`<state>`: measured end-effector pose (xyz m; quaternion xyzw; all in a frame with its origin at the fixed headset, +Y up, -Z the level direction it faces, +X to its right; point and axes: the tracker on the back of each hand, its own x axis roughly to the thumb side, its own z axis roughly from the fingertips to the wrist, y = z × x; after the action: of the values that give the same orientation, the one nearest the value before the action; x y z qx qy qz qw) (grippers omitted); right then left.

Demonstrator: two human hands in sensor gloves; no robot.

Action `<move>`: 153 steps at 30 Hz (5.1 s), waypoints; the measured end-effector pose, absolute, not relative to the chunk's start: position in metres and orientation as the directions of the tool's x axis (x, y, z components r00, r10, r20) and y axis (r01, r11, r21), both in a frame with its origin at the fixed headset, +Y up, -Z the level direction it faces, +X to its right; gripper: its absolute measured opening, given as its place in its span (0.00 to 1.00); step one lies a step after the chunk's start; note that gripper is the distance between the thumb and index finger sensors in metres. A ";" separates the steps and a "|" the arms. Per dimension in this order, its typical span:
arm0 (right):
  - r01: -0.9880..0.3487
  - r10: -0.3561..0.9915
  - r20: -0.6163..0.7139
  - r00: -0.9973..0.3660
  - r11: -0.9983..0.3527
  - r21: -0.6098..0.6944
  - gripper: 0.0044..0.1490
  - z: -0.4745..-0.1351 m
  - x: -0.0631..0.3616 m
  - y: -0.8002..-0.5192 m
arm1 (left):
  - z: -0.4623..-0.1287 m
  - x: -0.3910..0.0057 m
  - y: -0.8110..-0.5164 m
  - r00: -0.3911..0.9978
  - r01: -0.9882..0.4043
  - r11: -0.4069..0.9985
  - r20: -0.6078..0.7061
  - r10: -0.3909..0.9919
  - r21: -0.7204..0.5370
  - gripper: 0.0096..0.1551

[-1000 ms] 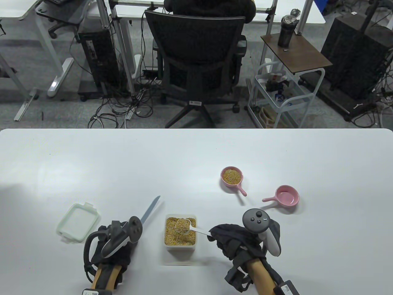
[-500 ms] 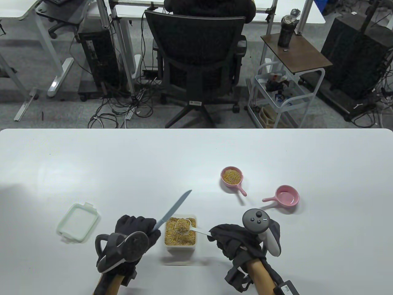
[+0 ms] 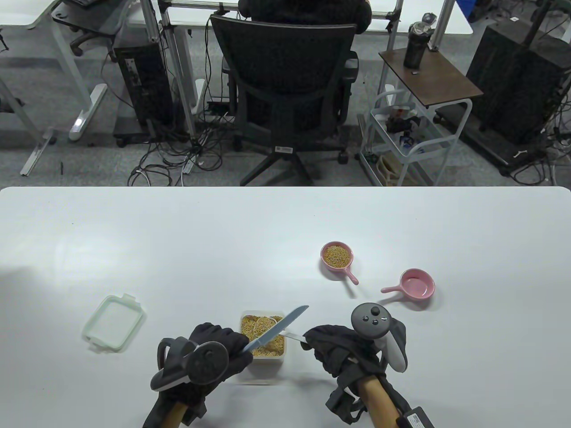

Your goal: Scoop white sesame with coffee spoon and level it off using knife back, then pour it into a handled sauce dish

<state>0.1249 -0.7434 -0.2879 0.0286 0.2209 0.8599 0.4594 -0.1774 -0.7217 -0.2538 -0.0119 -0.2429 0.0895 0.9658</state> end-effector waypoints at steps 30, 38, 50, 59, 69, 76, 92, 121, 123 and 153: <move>-0.775 0.811 -0.130 -0.571 -0.480 0.411 0.24 -0.288 0.126 -0.741 | -0.265 -0.198 -0.727 0.922 -0.122 0.991 0.362 0.136 -0.062 0.24; -0.761 0.801 -0.123 -0.585 -0.490 0.425 0.24 -0.288 0.127 -0.741 | -0.268 -0.204 -0.729 0.935 -0.106 0.992 0.334 0.121 -0.063 0.24; -0.774 0.812 -0.127 -0.569 -0.477 0.416 0.24 -0.289 0.129 -0.740 | -0.268 -0.216 -0.725 0.954 -0.117 0.993 0.275 0.120 -0.025 0.24; -0.776 0.813 -0.127 -0.568 -0.477 0.412 0.24 -0.289 0.130 -0.739 | -0.266 -0.217 -0.723 0.959 -0.118 0.993 0.260 0.112 0.004 0.24; -0.775 0.811 -0.129 -0.570 -0.479 0.412 0.24 -0.289 0.130 -0.739 | -0.270 -0.219 -0.727 0.976 -0.070 0.997 0.203 0.078 -0.045 0.24; -0.773 0.810 -0.123 -0.573 -0.483 0.412 0.24 -0.288 0.130 -0.739 | -0.278 -0.237 -0.739 0.998 -0.029 0.997 0.045 0.032 -0.070 0.24; -0.774 0.810 -0.124 -0.574 -0.486 0.406 0.24 -0.288 0.130 -0.739 | -0.290 -0.251 -0.762 0.987 -0.075 0.966 -0.154 0.037 -0.248 0.26; -0.771 0.806 -0.116 -0.580 -0.497 0.398 0.24 -0.287 0.126 -0.739 | -0.264 -0.235 -0.733 0.998 -0.058 0.982 0.006 0.058 0.179 0.50; -0.772 0.807 -0.114 -0.579 -0.497 0.397 0.24 -0.287 0.126 -0.739 | -0.266 -0.236 -0.738 0.998 -0.056 0.986 0.017 0.054 0.158 0.52; -0.880 0.875 -0.155 -0.458 -0.422 0.219 0.24 -0.287 0.170 -0.708 | -0.274 -0.247 -0.749 0.996 -0.073 0.997 0.062 0.072 0.015 0.53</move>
<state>0.1704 -0.7084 -0.2872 -0.0086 0.1351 0.8431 0.5204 -0.2469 -0.7495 -0.2736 0.0084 -0.0306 0.0361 0.9988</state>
